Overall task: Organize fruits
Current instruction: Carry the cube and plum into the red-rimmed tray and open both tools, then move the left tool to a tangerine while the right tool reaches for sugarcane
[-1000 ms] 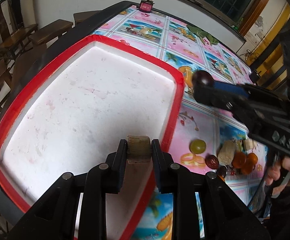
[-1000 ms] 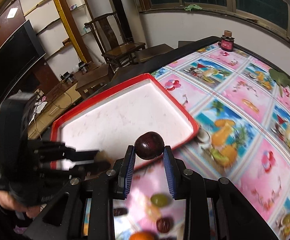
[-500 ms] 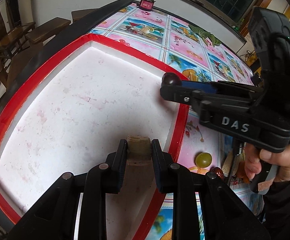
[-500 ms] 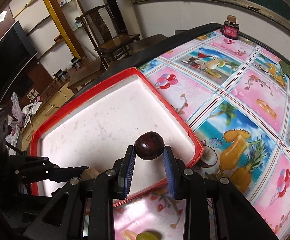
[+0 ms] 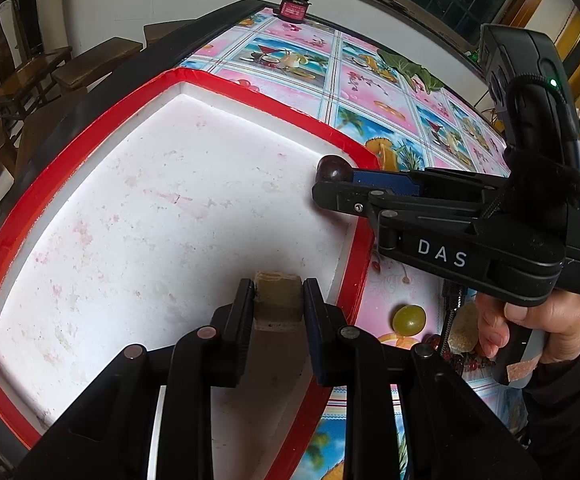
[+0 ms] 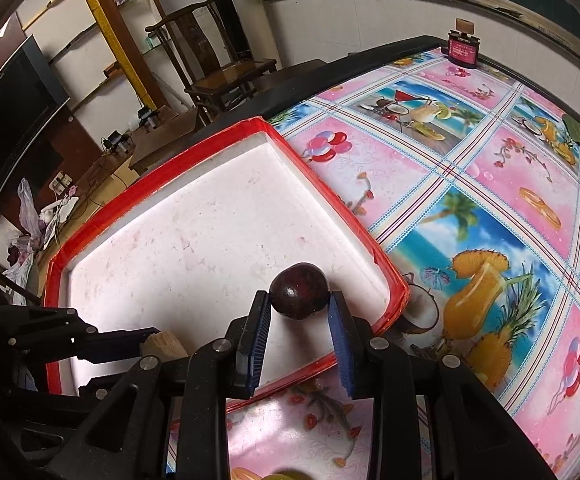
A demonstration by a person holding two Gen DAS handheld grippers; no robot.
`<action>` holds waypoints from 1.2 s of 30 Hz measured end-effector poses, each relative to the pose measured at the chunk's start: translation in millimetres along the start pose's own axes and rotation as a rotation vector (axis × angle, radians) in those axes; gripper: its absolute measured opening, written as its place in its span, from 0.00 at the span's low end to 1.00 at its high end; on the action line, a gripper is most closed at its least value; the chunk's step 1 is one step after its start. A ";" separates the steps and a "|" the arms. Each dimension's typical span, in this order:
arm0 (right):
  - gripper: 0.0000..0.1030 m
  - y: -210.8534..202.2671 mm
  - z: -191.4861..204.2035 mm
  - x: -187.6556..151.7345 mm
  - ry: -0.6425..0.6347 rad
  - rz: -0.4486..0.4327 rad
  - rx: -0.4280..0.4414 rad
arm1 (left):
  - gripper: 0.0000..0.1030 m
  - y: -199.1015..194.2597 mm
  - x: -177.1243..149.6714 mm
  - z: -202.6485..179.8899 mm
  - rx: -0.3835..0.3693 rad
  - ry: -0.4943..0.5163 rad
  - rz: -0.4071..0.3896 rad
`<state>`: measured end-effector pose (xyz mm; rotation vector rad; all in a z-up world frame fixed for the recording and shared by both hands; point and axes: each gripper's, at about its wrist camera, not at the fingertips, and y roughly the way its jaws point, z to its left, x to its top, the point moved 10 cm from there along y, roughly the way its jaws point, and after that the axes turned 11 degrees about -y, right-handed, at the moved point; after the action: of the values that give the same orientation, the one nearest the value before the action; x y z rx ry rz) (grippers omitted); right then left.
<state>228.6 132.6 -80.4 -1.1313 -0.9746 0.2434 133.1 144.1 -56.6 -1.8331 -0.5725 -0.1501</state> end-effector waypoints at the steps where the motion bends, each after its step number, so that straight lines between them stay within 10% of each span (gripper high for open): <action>1: 0.30 0.0 -0.1 0.0 0.001 -0.002 0.001 | 0.22 -0.3 -0.2 -0.1 -0.001 -0.001 0.001; 17: 0.43 -30.3 1.7 -4.9 0.039 -0.050 0.003 | 0.63 -7.9 -4.5 2.3 -0.005 -0.019 -0.019; 36: 0.76 -113.8 32.2 -65.5 0.094 -0.150 0.053 | 0.73 -26.7 -16.7 6.9 0.099 0.039 -0.085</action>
<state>132.7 62.2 -16.4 -1.0072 -0.9586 0.0935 105.2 151.4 -42.3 -1.7077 -0.6197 -0.2105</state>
